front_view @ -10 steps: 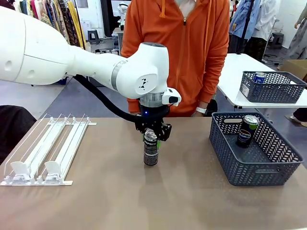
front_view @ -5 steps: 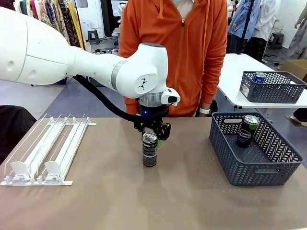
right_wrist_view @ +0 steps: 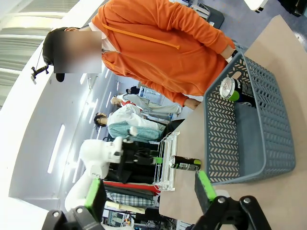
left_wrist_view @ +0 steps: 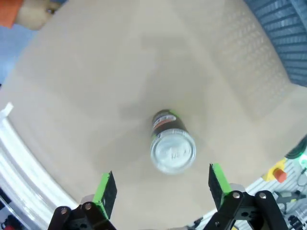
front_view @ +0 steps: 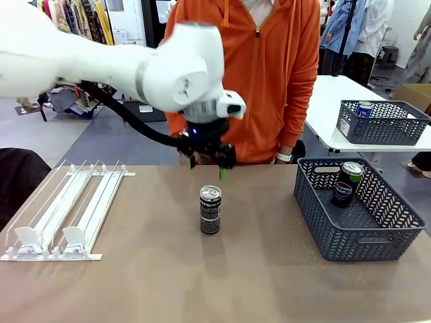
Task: Retrieve and store the cans from the dispenser.
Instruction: Pick up one can from the Automatic Can Dispenser and place it in the middle of the table.
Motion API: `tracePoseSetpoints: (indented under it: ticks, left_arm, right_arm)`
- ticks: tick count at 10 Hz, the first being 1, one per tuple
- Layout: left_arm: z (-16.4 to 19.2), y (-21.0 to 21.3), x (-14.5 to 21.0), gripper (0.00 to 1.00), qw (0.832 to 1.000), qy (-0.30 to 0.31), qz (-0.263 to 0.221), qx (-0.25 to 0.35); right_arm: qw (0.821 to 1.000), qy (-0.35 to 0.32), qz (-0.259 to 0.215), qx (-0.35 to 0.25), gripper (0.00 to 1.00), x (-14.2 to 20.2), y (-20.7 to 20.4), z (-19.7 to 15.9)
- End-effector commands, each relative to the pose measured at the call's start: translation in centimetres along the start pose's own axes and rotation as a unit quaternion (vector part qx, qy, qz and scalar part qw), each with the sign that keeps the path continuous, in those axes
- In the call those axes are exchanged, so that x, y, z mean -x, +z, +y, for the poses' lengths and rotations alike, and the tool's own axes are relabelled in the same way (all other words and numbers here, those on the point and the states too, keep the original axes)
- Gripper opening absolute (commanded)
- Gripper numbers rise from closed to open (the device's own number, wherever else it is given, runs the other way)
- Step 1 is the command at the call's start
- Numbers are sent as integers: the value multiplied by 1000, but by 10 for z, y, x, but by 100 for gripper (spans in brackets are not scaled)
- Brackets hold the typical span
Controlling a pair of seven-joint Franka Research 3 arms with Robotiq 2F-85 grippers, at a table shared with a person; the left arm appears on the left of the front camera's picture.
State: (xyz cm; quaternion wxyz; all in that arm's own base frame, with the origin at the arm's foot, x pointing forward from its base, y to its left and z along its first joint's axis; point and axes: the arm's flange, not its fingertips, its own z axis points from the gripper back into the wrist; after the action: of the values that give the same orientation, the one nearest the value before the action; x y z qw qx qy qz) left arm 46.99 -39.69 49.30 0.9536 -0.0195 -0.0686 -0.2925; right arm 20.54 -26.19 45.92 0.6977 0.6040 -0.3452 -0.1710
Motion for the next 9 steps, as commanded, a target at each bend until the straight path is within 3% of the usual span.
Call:
tracePoseSetpoints:
  ticks: [1, 3, 5, 7, 9]
  left_arm:
    - [35, 50, 60, 100, 999, -1, -30, 32]
    - [108, 103, 121, 100, 990, 17, -85, 111]
    - [196, 128, 194, 100, 970, 111, -147, 157]
    - [288, 119, 284, 100, 915, 201, -223, 271]
    - [352, 73, 348, 100, 830, 259, -287, 401]
  right_arm:
    - [1000, 13, -7, -10, 100, -3, -2, 2]
    - [1000, 13, -7, -10, 100, -3, -2, 2]
    - [1000, 13, -7, -10, 100, -3, -2, 2]
    - [1000, 13, -7, -10, 100, -3, -2, 2]
    - [1000, 13, -7, -10, 100, -3, -2, 2]
